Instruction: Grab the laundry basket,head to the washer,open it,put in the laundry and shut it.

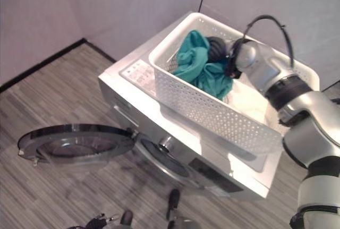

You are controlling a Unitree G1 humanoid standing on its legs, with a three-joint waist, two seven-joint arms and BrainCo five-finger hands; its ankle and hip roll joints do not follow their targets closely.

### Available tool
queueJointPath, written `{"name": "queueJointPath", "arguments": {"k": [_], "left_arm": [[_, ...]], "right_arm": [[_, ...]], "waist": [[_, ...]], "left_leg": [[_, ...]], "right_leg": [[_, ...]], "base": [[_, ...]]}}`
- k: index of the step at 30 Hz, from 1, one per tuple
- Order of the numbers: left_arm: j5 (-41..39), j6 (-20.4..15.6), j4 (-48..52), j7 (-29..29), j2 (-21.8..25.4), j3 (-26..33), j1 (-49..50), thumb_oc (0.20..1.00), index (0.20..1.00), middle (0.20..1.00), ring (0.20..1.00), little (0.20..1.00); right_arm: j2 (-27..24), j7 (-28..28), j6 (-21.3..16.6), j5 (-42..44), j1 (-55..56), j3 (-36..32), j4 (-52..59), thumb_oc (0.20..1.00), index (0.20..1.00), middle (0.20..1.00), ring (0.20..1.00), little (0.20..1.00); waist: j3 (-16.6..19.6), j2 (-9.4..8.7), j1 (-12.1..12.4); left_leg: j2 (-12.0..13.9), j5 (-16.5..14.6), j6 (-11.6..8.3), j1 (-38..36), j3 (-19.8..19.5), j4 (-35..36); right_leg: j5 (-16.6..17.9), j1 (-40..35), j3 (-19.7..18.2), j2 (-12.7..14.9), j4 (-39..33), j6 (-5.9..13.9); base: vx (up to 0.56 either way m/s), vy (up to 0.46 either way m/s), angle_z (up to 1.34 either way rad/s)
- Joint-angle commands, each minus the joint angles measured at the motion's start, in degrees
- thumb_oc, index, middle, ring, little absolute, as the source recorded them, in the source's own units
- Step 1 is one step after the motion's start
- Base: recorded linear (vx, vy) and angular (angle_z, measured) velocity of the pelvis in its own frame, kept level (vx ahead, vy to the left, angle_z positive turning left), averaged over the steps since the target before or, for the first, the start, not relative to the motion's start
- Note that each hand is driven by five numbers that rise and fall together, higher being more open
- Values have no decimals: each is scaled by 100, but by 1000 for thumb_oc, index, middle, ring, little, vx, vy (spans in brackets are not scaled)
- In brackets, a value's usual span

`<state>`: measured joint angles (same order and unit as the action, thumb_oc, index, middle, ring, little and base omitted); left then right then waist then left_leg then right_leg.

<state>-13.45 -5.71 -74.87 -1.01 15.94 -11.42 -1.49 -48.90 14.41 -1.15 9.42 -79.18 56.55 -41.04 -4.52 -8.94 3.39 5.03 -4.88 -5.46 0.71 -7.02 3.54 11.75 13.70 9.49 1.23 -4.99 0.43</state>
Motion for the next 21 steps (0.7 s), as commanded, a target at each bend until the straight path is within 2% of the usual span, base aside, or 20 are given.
{"name": "queueJointPath", "arguments": {"k": [1,2,3,7,14,21], "left_arm": [[-13,-101,-336,20,10,-28,-25,1000,1000,1000,1000,1000],[-13,-101,-336,20,10,-28,-25,1000,1000,1000,1000,1000],[23,-122,-390,49,-2,-24,0,1000,1000,1000,1000,1000],[45,-121,-508,127,-9,7,21,1000,1000,1000,1000,1000],[14,-51,-609,224,-90,139,108,1000,1000,1000,1000,1000],[56,5,-623,334,-206,106,79,1000,1000,1000,1000,1000]], "right_arm": [[-488,-608,-254,734,-707,-451,-531,200,200,200,200,200],[-488,-608,-254,734,-707,-451,-531,200,200,200,200,200],[-689,-894,-359,1047,-879,-759,-775,200,200,200,200,200],[-803,-1326,-471,1364,-1266,-1149,-1031,200,200,200,200,200],[-1003,-1928,-514,1114,-1493,-1399,-850,200,200,200,200,200],[-1216,-2665,-460,673,-1185,-2074,-556,200,200,200,200,200]], "waist": [[95,-106,-16],[95,-106,-16],[190,-92,-53],[367,-68,-91],[589,9,-182],[680,120,-286]], "left_leg": [[74,174,114,-133,161,146],[74,174,114,-133,161,146],[75,138,121,-206,175,146],[72,80,131,-334,204,146],[47,19,167,-461,271,146],[-18,-33,226,-539,323,146]], "right_leg": [[-850,-772,-366,445,82,780],[-850,-772,-366,445,82,780],[-857,-841,-365,455,81,785],[-890,-969,-380,455,76,783],[-895,-1079,-432,465,70,793],[-857,-1118,-488,505,90,815]], "base": [[41,10,-1],[42,5,1],[49,6,-5],[43,8,-6],[10,6,-5],[-3,19,0]]}}
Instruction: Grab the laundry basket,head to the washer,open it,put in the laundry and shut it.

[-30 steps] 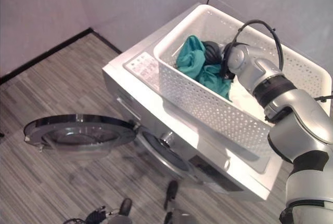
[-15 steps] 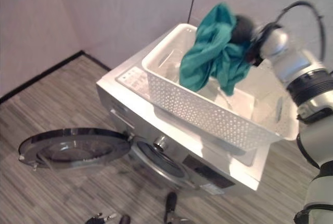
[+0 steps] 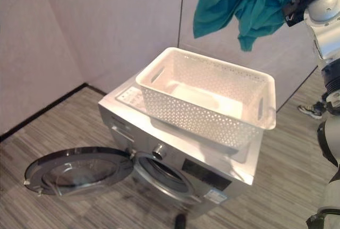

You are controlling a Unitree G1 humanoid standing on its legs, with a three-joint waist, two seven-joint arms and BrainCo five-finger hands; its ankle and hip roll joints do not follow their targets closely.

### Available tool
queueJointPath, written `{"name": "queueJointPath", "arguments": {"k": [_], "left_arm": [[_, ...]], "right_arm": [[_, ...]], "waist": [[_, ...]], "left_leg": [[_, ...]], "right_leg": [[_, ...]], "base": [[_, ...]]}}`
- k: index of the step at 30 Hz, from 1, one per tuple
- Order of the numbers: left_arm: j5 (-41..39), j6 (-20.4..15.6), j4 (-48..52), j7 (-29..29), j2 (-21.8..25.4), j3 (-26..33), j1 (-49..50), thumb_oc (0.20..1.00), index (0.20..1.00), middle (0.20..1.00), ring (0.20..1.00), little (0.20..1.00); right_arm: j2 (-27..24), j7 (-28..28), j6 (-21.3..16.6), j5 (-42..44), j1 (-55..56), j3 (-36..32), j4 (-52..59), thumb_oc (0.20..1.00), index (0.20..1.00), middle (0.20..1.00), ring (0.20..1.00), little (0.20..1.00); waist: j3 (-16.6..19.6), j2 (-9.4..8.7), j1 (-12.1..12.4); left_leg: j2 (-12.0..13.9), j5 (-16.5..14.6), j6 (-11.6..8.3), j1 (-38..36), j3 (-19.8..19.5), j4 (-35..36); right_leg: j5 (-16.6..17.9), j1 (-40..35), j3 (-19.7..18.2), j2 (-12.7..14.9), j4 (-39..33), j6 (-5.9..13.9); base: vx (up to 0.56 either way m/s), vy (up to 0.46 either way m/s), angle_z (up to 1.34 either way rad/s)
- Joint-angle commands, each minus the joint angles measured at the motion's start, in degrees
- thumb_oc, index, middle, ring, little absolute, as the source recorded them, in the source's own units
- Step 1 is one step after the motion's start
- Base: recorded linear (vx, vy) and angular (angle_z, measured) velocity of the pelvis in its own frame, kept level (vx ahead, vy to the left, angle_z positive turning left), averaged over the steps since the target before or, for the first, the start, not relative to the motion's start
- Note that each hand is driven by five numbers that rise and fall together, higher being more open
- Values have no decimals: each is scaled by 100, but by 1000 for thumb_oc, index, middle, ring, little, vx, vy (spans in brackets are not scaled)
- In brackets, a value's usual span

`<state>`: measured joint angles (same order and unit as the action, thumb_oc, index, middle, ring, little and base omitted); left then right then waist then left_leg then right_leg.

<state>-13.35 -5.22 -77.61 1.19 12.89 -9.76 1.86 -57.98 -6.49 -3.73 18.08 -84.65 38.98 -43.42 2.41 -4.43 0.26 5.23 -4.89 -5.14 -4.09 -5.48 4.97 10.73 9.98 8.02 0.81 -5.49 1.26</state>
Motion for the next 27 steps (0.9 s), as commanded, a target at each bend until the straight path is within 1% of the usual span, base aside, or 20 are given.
{"name": "queueJointPath", "arguments": {"k": [1,4,6,10,11,12,14,16,17,18,20,21,23,24,25,26,27], "left_arm": [[47,-44,-349,114,102,-61,-257,1000,1000,1000,1000,1000],[13,-29,-323,129,47,-70,-292,1000,1000,1000,1000,1000],[0,-22,-322,122,39,-50,-286,1000,1000,1000,1000,1000],[-15,-7,-330,92,-10,58,-282,1000,1000,1000,1000,1000],[-4,8,-333,82,-63,145,-280,1000,1000,1000,1000,1000],[-3,7,-333,82,-33,133,-274,1000,1000,1000,1000,1000],[-6,18,-315,65,-145,241,-270,1000,1000,1000,1000,1000],[6,21,-278,49,-151,284,-261,1000,1000,1000,1000,1000],[5,21,-278,49,-132,272,-259,1000,1000,1000,1000,1000],[47,30,-221,11,-271,320,-254,1000,1000,1000,1000,1000],[92,37,-188,2,-287,319,-277,1000,1000,1000,1000,1000],[95,38,-186,3,-266,301,-274,1000,1000,1000,1000,1000],[144,18,-138,26,-271,388,-218,1000,1000,1000,1000,1000],[147,18,-134,26,-247,374,-207,1000,1000,1000,1000,1000],[187,14,-105,70,-187,493,-192,1000,1000,1000,1000,1000],[207,21,-89,90,-148,535,-226,1000,1000,1000,1000,1000],[236,38,-73,126,-53,580,-282,1000,1000,1000,1000,1000]], "right_arm": [[-310,-577,-199,-197,-628,-326,-312,200,200,200,200,200],[-598,-792,-149,-301,-359,-629,-232,200,200,200,200,200],[-697,-803,-145,-298,-218,-748,-211,200,200,200,200,200],[-1114,-892,-92,-444,418,-1242,102,200,200,200,200,200],[-1260,-971,-74,-590,883,-1617,399,200,200,200,200,200],[-1263,-975,-64,-605,1000,-1730,444,200,200,200,200,200],[-1303,-1066,-47,-813,1671,-2256,875,200,200,200,200,200],[-1209,-1116,-11,-1008,2710,-3102,1386,200,200,200,200,200],[-1206,-1115,-6,-1015,2781,-3169,1411,200,200,200,200,200],[-837,-1232,-39,-1103,4054,-4119,1963,200,200,200,200,200],[-474,-1270,0,-1272,4915,-4713,2395,200,200,200,200,200],[-451,-1266,15,-1286,5007,-4798,2448,200,200,200,200,200],[-38,-1296,10,-1379,5526,-5051,2720,200,200,200,200,200],[-5,-1293,26,-1396,5605,-5118,2774,200,200,200,200,200],[520,-1228,35,-1465,6132,-5201,3011,200,200,200,200,200],[743,-1182,42,-1474,6301,-5187,3084,200,200,200,200,200],[1002,-1112,58,-1473,6510,-5149,3184,200,200,200,200,200]], "waist": [[-13,-333,29],[-15,-270,-56],[-14,-265,-72],[-40,-202,-202],[-51,-139,-277],[-47,-170,-261],[-84,-60,-376],[-111,-49,-434],[-109,-68,-420],[-212,25,-559],[-317,33,-609],[-316,10,-581],[-437,45,-620],[-431,17,-577],[-558,25,-595],[-627,58,-578],[-705,88,-536]], "left_leg": [[-39,-33,195,-60,170,3],[-94,-68,237,-98,236,3],[-110,-80,252,-115,255,3],[-183,-126,312,-175,392,3],[-224,-150,351,-203,462,3],[-225,-152,353,-208,470,3],[-288,-192,405,-246,550,3],[-351,-228,462,-279,632,3],[-352,-228,463,-280,635,3],[-466,-270,562,-319,720,3],[-554,-296,634,-338,789,3],[-557,-298,638,-343,799,3],[-645,-326,703,-367,937,3],[-653,-330,710,-373,967,3],[-705,-329,744,-346,1118,3],[-685,-285,755,-300,1187,3],[-627,-221,761,-229,1272,3]], "right_leg": [[-755,-747,-342,547,140,732],[-716,-724,-411,578,169,759],[-697,-716,-446,582,174,771],[-630,-654,-578,625,220,823],[-597,-624,-642,655,242,853],[-597,-625,-649,654,243,854],[-559,-579,-728,693,278,899],[-521,-525,-821,736,329,942],[-521,-524,-824,737,329,942],[-470,-415,-969,807,442,1001],[-389,-310,-1061,860,498,1072],[-388,-307,-1073,861,501,1076],[-191,-183,-1116,943,485,1200],[-177,-178,-1148,942,476,1208],[171,25,-1140,1026,483,1328],[189,114,-1062,1039,529,1317],[37,167,-877,1043,694,1253]], "base": [[-3,31,0],[-18,59,-6],[-11,35,-18],[-20,68,-21],[-15,81,-34],[-11,88,-39],[-17,84,-28],[-17,86,-18],[-41,144,-38],[-62,147,-44],[-61,128,-34],[-44,74,-27],[-66,74,-51],[-123,53,-57],[-136,15,-56],[-206,3,-93],[-195,-5,-105]]}}
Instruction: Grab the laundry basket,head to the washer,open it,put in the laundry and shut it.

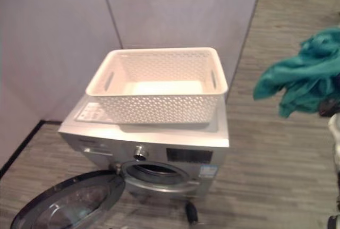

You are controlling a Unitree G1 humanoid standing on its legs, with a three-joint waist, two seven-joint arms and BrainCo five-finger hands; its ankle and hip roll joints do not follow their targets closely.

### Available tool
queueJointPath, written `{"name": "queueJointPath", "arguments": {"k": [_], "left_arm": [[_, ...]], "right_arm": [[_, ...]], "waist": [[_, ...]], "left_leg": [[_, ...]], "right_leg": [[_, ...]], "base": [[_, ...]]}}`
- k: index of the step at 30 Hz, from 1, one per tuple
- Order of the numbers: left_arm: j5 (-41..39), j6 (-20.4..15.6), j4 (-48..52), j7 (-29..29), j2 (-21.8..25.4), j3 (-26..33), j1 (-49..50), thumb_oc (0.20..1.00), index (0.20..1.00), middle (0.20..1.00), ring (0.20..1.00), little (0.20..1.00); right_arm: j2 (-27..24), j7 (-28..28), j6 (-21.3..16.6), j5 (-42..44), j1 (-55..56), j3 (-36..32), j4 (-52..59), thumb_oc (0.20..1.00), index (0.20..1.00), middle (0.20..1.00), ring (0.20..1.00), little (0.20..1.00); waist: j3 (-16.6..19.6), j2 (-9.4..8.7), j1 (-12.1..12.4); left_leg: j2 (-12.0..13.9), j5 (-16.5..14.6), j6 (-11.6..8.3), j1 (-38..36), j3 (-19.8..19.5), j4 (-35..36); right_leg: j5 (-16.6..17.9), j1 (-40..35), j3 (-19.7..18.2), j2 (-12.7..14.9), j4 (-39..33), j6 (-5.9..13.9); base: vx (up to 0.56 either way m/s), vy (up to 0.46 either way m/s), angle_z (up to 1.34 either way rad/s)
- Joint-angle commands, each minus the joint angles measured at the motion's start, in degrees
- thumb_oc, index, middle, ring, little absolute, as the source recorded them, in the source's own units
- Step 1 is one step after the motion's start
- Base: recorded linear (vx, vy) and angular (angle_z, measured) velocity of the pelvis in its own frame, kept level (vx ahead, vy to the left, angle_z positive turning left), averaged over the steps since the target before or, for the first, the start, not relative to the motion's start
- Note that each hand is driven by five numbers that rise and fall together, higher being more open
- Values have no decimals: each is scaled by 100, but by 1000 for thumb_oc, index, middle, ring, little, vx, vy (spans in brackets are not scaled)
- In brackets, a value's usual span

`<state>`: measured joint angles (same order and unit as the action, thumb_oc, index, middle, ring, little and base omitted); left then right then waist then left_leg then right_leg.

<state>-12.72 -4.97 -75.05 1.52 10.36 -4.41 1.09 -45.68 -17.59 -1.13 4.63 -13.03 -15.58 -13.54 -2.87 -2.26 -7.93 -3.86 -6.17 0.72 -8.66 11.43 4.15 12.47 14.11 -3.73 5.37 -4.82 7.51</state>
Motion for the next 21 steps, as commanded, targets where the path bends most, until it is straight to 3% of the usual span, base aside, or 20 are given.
{"name": "queueJointPath", "arguments": {"k": [1,2,3,4,6,7,10,15,18,21], "left_arm": [[188,17,-303,117,263,93,-220,1000,1000,1000,1000,1000],[236,45,-244,162,371,200,-218,1000,1000,1000,1000,1000],[255,59,-215,158,413,240,-192,1000,1000,1000,1000,1000],[291,64,-140,120,494,341,-75,1000,1000,1000,1000,1000],[305,60,-135,102,512,330,-60,1000,1000,1000,1000,1000],[306,44,-98,67,535,315,-20,1000,1000,1000,1000,1000],[334,12,-137,80,526,269,-49,1000,1000,1000,1000,1000],[396,-34,-90,108,441,-2,-189,1000,1000,1000,1000,1000],[250,-123,73,185,293,-362,-412,1000,1000,1000,1000,1000],[181,-182,173,272,226,-607,-553,1000,1000,1000,1000,1000]], "right_arm": [[12,96,-221,-88,-463,419,279,200,200,200,200,200],[441,366,-223,32,-43,579,402,200,200,200,200,200],[735,558,-239,177,206,704,467,200,200,200,200,200],[1415,1053,-207,463,774,1106,570,200,200,200,200,200],[1549,1165,-203,520,856,1316,418,200,200,200,200,200],[1758,1474,-136,499,1044,1695,349,200,200,200,200,200],[1990,1722,-83,449,1067,2233,-12,200,200,200,200,200],[2559,2197,21,658,1201,3282,-785,200,200,200,200,200],[3107,2186,-38,1037,792,4013,-1791,200,200,200,200,200],[3497,2112,-79,1388,532,4288,-2503,200,200,200,200,200]], "waist": [[-246,-53,339],[-310,18,436],[-307,42,488],[-214,59,628],[-164,18,715],[-116,-123,892],[-77,-197,1036],[-167,-328,1213],[-424,-385,1404],[-603,-372,1505]], "left_leg": [[340,-52,183,280,-341,85],[435,58,184,386,-217,71],[465,109,197,452,-161,55],[528,239,231,672,-16,25],[524,283,210,763,46,11],[487,327,167,886,143,2],[589,378,76,1056,267,-2],[750,586,-117,1370,158,-37],[855,794,-258,1698,-99,-76],[885,905,-306,1929,-274,-115]], "right_leg": [[-375,-305,570,613,825,548],[-826,-461,1001,682,1277,369],[-1020,-551,1137,720,1558,298],[-1451,-790,1205,720,2168,209],[-1456,-965,1245,736,2100,229],[-1300,-1273,1398,856,1710,290],[-1211,-1383,1525,933,1255,349],[-1395,-1587,1618,734,617,302],[-1513,-1642,1850,575,325,217],[-1573,-1601,1946,488,292,143]], "base": [[-270,-13,-106],[-258,-19,-72],[-340,-67,-58],[-253,-82,-40],[-165,-101,-24],[-92,-105,-21],[-107,-200,-42],[-72,-144,-26],[-135,-146,20],[-127,-86,50]]}}
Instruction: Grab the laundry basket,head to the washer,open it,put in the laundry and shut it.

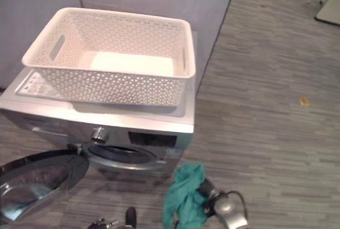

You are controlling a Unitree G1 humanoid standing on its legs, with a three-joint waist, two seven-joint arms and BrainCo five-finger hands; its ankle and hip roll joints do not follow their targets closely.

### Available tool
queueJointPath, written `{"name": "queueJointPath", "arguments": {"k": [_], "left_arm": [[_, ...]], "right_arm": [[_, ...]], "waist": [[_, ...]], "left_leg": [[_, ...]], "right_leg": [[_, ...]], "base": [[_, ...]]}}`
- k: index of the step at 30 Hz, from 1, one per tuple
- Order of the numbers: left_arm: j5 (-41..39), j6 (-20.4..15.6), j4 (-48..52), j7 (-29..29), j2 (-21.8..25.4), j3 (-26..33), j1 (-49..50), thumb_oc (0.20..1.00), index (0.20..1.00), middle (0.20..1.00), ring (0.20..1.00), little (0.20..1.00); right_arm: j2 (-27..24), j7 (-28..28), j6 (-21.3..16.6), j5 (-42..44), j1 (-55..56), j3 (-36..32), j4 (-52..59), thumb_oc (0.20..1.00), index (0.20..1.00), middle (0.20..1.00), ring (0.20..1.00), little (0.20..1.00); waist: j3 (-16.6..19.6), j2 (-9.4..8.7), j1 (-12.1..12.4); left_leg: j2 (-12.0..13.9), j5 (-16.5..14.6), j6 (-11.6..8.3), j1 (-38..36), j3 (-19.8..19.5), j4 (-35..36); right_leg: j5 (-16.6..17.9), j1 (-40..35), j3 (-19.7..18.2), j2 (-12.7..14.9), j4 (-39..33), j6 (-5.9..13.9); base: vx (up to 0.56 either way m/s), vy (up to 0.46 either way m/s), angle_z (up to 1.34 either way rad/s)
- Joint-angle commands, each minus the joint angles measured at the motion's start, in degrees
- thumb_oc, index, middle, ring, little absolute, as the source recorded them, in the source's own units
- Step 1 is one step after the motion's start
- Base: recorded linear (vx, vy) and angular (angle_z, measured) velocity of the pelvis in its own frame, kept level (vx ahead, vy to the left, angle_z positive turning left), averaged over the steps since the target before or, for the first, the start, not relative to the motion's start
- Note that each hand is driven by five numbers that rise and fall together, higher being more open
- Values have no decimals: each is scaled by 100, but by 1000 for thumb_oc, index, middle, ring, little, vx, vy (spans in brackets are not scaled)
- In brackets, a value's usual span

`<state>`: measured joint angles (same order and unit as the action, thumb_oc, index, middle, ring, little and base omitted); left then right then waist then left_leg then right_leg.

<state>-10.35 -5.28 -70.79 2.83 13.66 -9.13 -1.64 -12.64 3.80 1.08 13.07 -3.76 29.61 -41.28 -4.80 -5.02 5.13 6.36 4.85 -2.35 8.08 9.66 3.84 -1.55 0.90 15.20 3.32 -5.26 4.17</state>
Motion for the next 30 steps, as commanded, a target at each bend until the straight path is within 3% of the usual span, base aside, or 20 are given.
{"name": "queueJointPath", "arguments": {"k": [1,3,8,13,15,17,20,23,30], "left_arm": [[-86,-175,-222,211,-162,-378,-411,1000,1000,1000,1000,1000],[-142,-183,-178,273,-178,-475,-446,1000,1000,1000,1000,1000],[-545,-326,20,559,-241,-1052,-755,1000,1000,1000,1000,1000],[-983,-426,276,647,-403,-1545,-903,1000,1000,1000,1000,1000],[-1068,-441,381,663,-409,-1659,-932,1000,1000,1000,1000,1000],[-1173,-472,745,683,-420,-1930,-1004,1000,1000,1000,1000,1000],[-1211,-487,929,723,-405,-2136,-1112,1000,1000,1000,1000,1000],[-1137,-523,1416,741,-410,-2577,-1208,1000,1000,1000,1000,1000],[-857,-480,1684,678,-318,-2996,-1280,1000,1000,1000,1000,1000]], "right_arm": [[556,-137,-357,925,-657,-30,-366,200,200,200,200,200],[705,-224,-364,1086,-738,80,-570,200,200,200,200,200],[1441,-520,-455,2243,-1414,180,-2050,200,200,200,200,200],[1635,-881,-722,3865,-2279,-1009,-2851,200,200,200,200,200],[1606,-959,-827,4160,-2503,-1328,-2936,200,200,200,200,200],[1432,-1178,-1200,4941,-3030,-2228,-3004,200,200,200,200,200],[1287,-1313,-1451,5317,-3446,-2753,-3141,200,200,200,200,200],[990,-1475,-1842,5960,-4166,-3625,-3318,200,200,200,200,200],[693,-1312,-2347,6913,-5177,-4411,-3287,200,200,200,200,200]], "waist": [[-604,-62,299],[-688,-39,358],[-1229,246,638],[-1516,544,751],[-1574,591,783],[-1743,740,799],[-1828,841,841],[-1905,1097,994],[-1875,1514,1402]], "left_leg": [[-130,-125,-31,461,-279,-145],[-133,-94,-41,560,-367,-176],[-178,-62,-156,1204,-821,-461],[-203,28,-212,1681,-997,-486],[-205,33,-215,1784,-1026,-503],[-247,15,-208,2095,-1084,-591],[-329,-14,-189,2348,-1159,-692],[-518,-36,-169,2702,-1304,-785],[-850,45,-211,3131,-1574,-740]], "right_leg": [[-235,-208,154,630,387,403],[-262,-169,210,602,427,375],[-551,335,443,523,883,244],[-647,760,636,561,1081,227],[-669,849,681,580,1129,226],[-758,1166,765,654,1388,243],[-841,1398,823,707,1614,244],[-999,1604,984,785,1799,254],[-1242,1859,1267,818,1956,244]], "base": [[-134,-82,43],[-104,-68,49],[-80,-49,52],[-31,9,28],[-23,13,19],[-35,50,6],[-13,38,24],[23,-2,46],[31,-21,56]]}}
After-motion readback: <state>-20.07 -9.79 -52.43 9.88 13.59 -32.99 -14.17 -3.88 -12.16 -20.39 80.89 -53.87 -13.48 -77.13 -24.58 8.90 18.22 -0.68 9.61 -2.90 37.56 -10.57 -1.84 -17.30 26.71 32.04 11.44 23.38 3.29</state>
